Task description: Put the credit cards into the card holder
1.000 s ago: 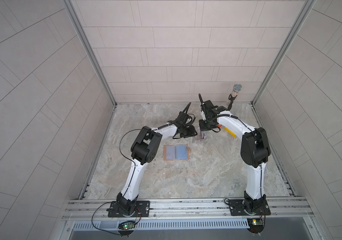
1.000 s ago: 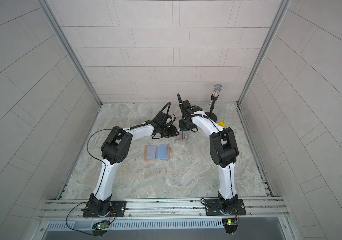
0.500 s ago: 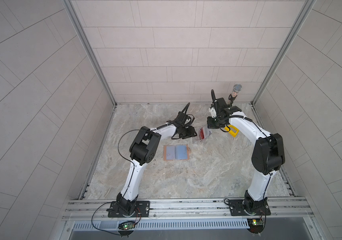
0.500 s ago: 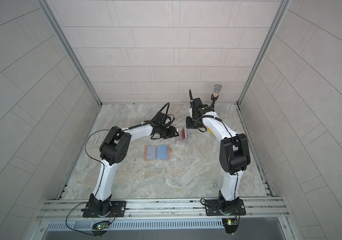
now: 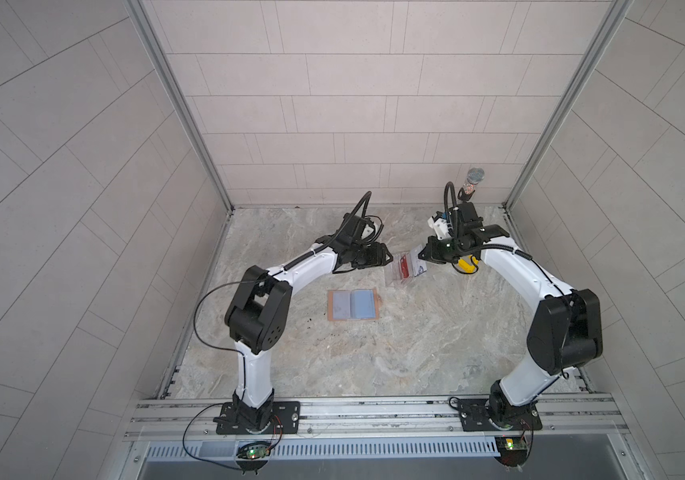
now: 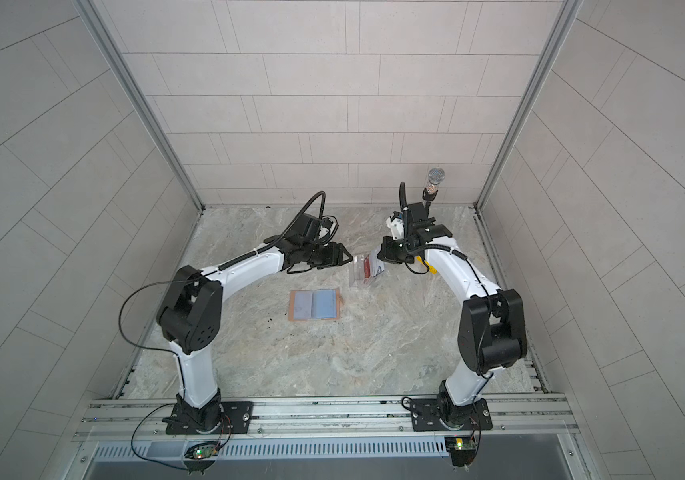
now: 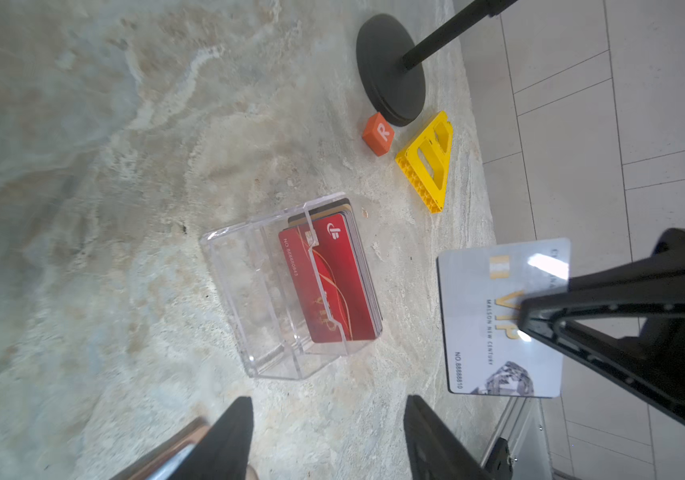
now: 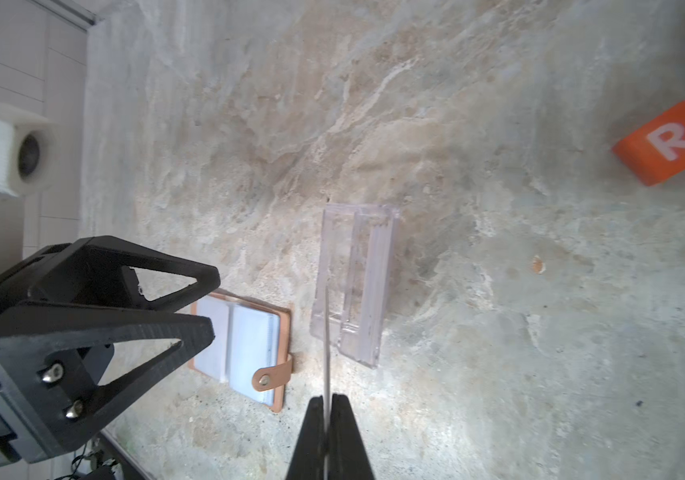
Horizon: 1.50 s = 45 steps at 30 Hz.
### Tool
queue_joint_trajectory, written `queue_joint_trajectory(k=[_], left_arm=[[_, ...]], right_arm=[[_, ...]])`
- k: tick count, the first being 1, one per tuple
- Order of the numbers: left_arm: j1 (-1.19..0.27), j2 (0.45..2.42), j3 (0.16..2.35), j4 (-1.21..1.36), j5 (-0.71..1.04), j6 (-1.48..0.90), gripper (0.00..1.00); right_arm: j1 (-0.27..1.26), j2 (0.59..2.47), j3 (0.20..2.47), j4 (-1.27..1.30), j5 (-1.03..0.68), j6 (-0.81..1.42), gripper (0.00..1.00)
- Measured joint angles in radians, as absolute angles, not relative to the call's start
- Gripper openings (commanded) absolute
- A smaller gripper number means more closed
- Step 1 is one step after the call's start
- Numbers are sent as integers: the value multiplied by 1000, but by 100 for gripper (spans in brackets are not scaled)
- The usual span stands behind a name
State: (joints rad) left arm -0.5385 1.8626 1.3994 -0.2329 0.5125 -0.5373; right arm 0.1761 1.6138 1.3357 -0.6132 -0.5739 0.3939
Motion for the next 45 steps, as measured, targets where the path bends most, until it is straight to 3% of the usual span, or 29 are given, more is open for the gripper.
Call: queue_joint_trajectory(k=[9, 18, 23, 29, 45], left_arm=[[-450, 1594, 1060, -230, 390, -493, 61], [-375, 1486, 811, -188, 384, -490, 56], [-373, 1486, 755, -136, 419, -501, 48], [-373, 1523, 743, -59, 471, -518, 33], [-373, 1590, 728, -14, 457, -516, 17]], right_arm=[[237, 1480, 1109, -434, -652, 498, 0], [404, 1459, 970, -259, -607, 618, 0], [514, 1489, 952, -166, -543, 683, 0], [604, 1562, 951, -62, -472, 760, 0], [697, 1748, 1029, 20, -391, 835, 0]])
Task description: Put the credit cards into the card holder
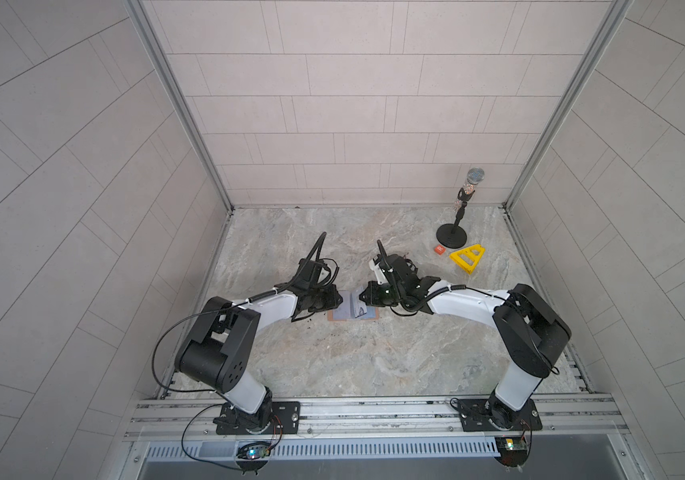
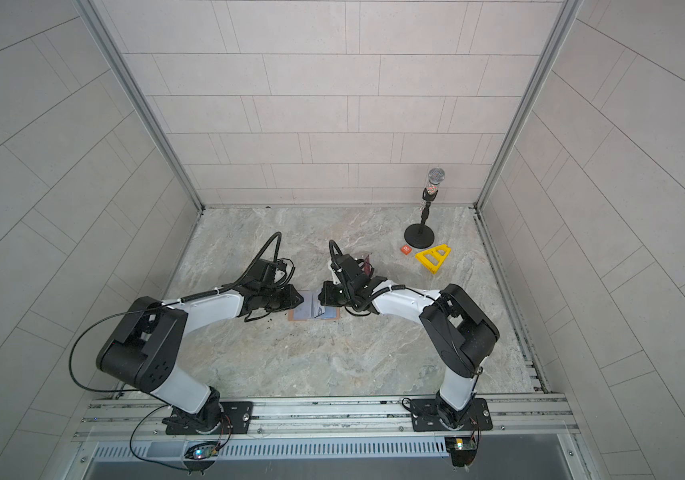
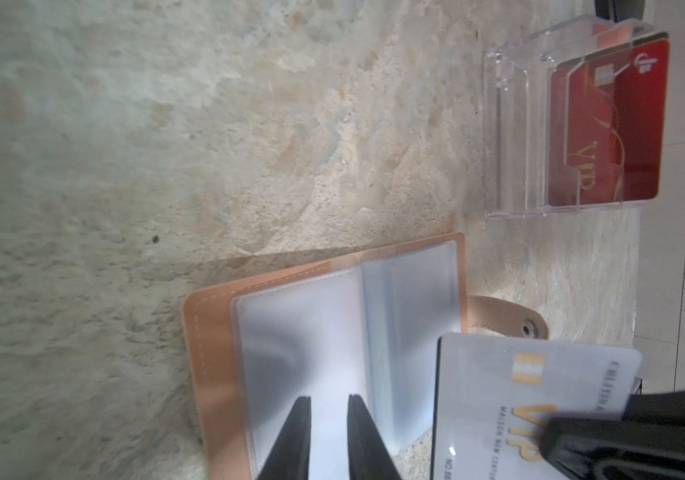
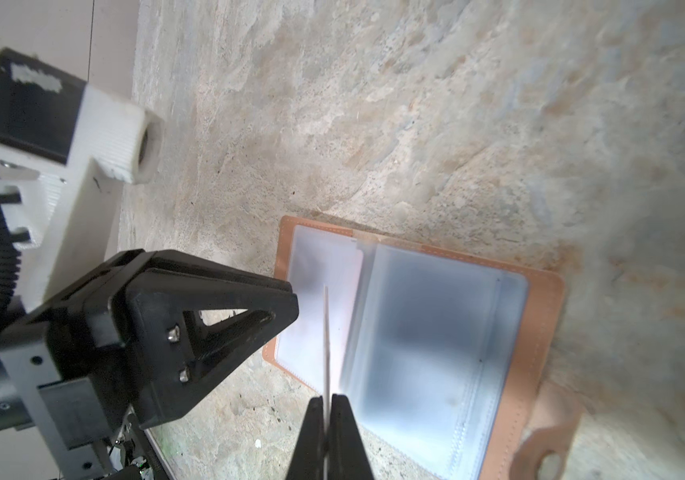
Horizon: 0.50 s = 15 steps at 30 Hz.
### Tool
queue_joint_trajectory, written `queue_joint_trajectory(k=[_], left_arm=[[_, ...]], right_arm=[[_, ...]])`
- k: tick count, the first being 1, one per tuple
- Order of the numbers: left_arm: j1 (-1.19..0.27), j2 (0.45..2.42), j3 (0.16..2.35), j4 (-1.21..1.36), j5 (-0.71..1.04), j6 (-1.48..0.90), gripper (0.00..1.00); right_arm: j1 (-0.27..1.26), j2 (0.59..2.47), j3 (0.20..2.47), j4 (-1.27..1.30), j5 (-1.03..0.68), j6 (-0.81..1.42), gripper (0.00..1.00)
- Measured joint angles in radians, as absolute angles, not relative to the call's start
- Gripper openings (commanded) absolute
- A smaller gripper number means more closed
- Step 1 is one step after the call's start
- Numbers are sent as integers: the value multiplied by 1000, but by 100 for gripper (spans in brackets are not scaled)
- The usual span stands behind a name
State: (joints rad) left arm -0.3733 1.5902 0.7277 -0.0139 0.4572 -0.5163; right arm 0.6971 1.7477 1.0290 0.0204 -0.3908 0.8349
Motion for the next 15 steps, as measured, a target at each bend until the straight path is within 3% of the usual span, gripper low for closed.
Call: queue_joint_trajectory(k=[15], left_arm=[[-373, 1623, 713, 28, 429, -504, 14]], right_arm=[[698, 1822, 1053, 44, -350, 869, 0]])
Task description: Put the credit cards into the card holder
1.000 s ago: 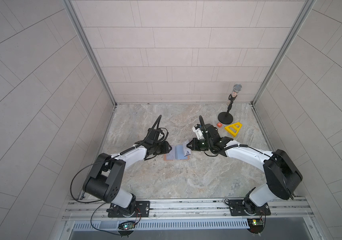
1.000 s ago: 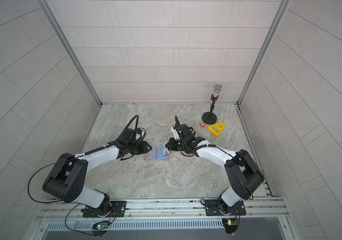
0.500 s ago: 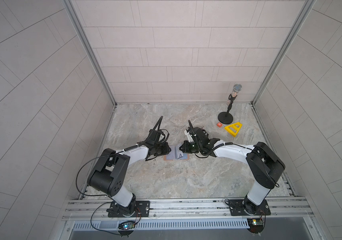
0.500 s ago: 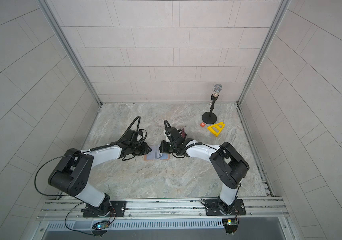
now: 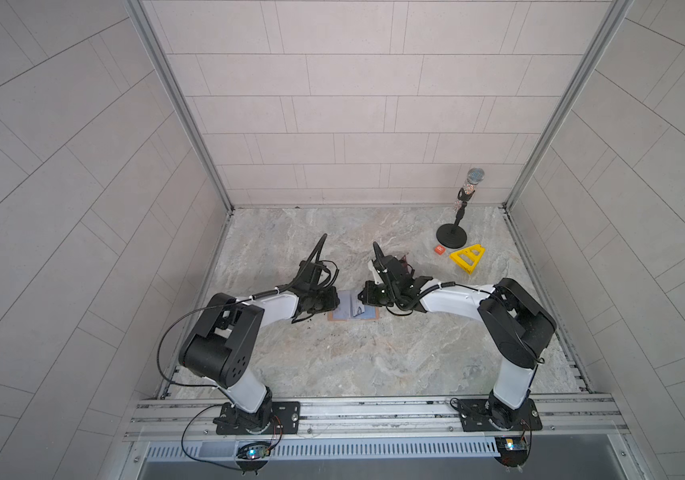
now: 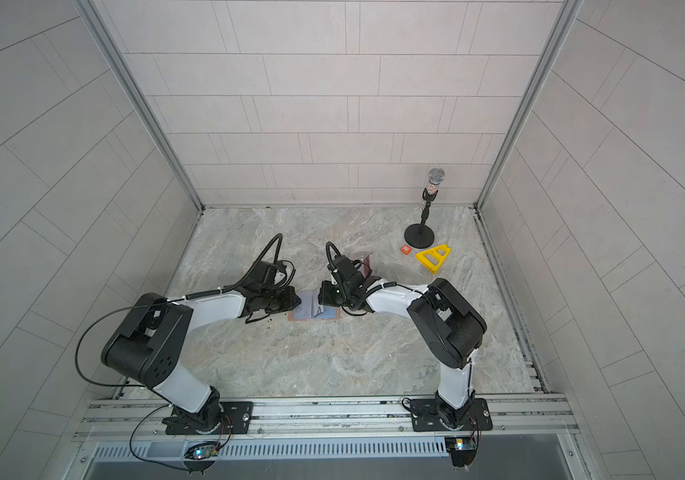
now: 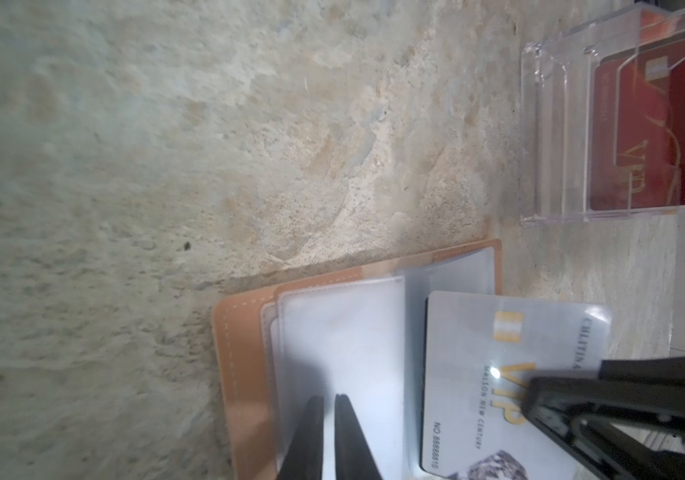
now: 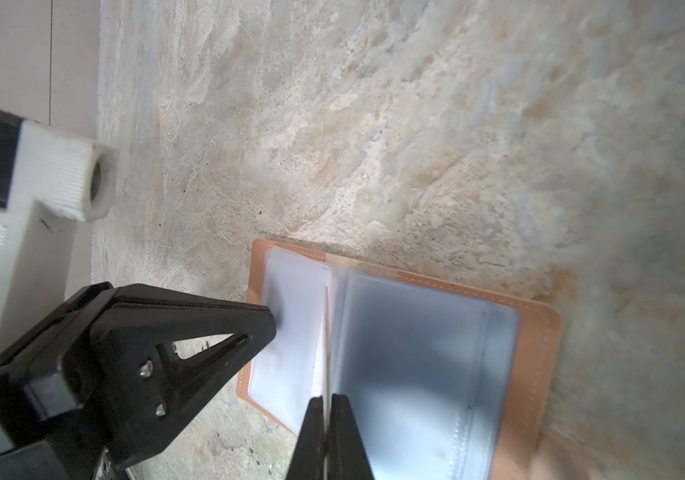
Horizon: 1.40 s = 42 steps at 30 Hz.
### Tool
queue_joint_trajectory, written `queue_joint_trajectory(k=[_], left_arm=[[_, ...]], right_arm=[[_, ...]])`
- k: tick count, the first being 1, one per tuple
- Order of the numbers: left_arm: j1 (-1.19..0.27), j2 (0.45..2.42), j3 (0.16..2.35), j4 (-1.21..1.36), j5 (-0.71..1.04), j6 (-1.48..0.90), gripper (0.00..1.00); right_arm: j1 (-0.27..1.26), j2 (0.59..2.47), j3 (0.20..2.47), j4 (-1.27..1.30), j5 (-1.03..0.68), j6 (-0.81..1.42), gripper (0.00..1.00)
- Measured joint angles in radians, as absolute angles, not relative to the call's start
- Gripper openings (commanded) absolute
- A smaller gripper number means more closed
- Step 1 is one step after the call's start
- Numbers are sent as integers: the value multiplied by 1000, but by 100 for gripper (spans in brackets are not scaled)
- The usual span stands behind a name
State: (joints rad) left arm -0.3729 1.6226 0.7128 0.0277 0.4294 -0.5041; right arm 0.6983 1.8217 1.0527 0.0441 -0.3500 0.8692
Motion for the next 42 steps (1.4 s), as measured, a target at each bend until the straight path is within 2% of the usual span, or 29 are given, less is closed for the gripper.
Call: queue_joint_trajectory(k=[42], left_arm=[[-373, 1595, 671, 65, 396, -500, 14]], right_arm=[[678, 1890, 978, 273, -424, 1023, 0]])
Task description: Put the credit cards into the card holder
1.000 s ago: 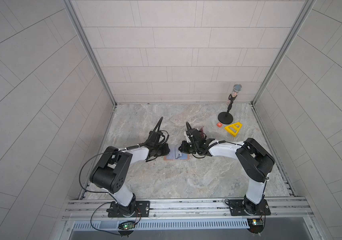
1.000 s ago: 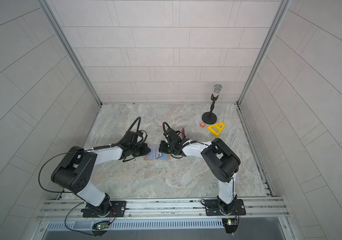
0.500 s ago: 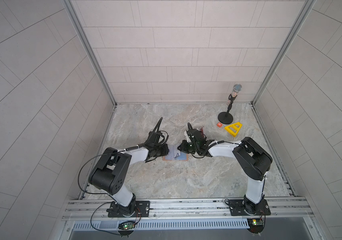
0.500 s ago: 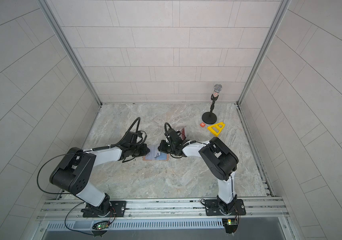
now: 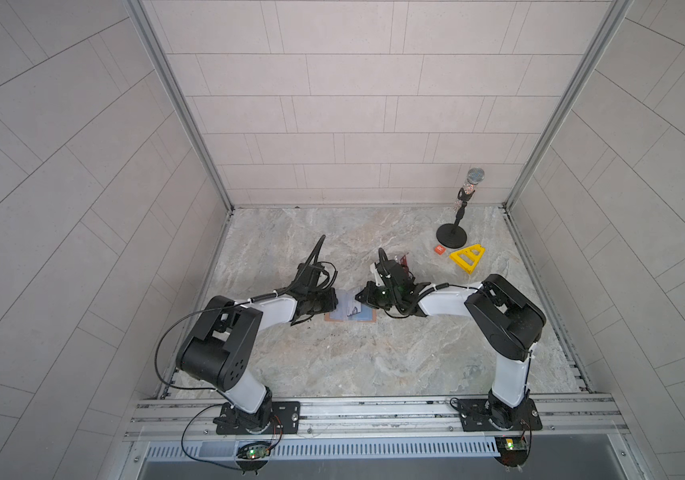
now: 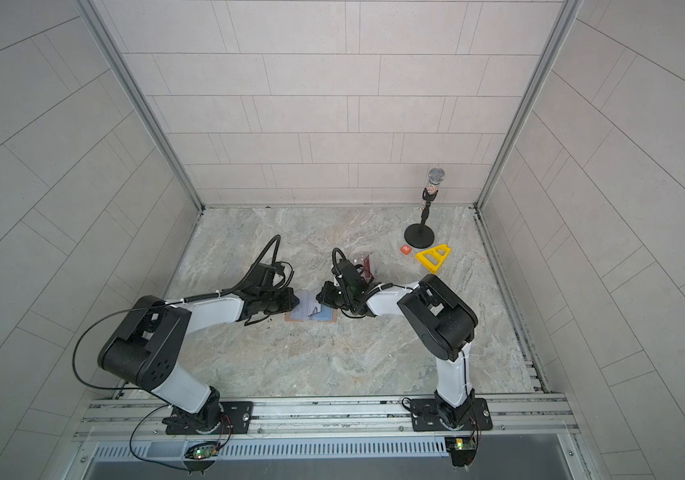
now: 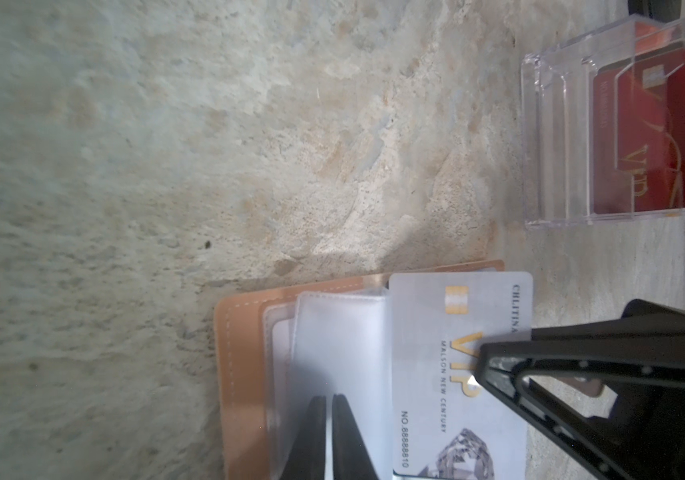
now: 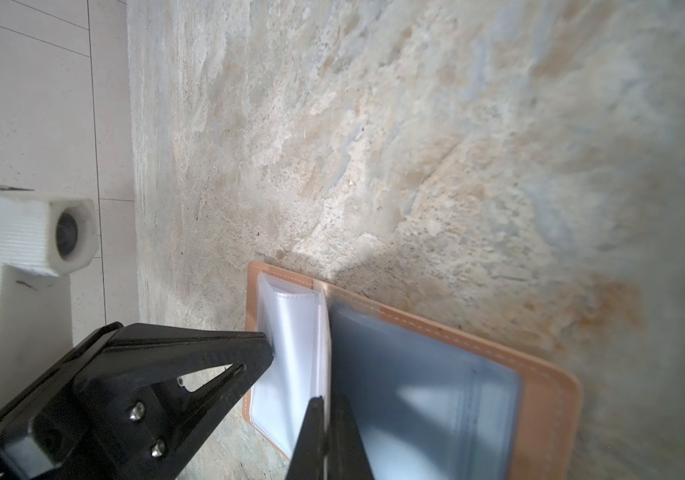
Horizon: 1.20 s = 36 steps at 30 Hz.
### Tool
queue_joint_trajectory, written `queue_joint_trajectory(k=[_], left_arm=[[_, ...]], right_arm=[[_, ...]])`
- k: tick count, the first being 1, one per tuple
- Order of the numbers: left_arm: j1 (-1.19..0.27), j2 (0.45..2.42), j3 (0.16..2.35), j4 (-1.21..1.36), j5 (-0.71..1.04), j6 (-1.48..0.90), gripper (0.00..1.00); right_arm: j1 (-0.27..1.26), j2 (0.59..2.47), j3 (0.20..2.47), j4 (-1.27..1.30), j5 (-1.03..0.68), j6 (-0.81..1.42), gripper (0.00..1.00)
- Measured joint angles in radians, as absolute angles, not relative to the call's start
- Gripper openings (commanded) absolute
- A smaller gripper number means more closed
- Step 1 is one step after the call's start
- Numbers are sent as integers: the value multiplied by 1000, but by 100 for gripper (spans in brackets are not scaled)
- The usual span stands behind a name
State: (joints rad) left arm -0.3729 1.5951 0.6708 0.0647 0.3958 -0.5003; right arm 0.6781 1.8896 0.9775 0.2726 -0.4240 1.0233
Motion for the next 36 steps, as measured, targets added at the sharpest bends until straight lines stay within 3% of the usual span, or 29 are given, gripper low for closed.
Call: queue_joint_trajectory(k=[2, 7, 9, 17, 27, 36], left_arm=[[-373, 1584, 668, 50, 398, -501, 19], [-373, 1521, 655, -7, 384, -500, 44], [-373, 1493, 645, -23, 371, -500, 47], [-373, 1498, 632, -42, 324, -495, 44], [-369, 1524, 602, 43, 348, -488, 27], [-364, 1518, 575, 84, 347, -490, 23]], right_arm=[[678, 1890, 982, 256, -421, 1014, 0], [680, 1888, 1002, 208, -406, 972, 0], [681, 1884, 1008, 187, -399, 956, 0], [683, 1872, 1032, 120, -401, 912, 0], [682, 1877, 1036, 117, -445, 914, 0], [679, 1891, 1031, 154, -464, 940, 0]])
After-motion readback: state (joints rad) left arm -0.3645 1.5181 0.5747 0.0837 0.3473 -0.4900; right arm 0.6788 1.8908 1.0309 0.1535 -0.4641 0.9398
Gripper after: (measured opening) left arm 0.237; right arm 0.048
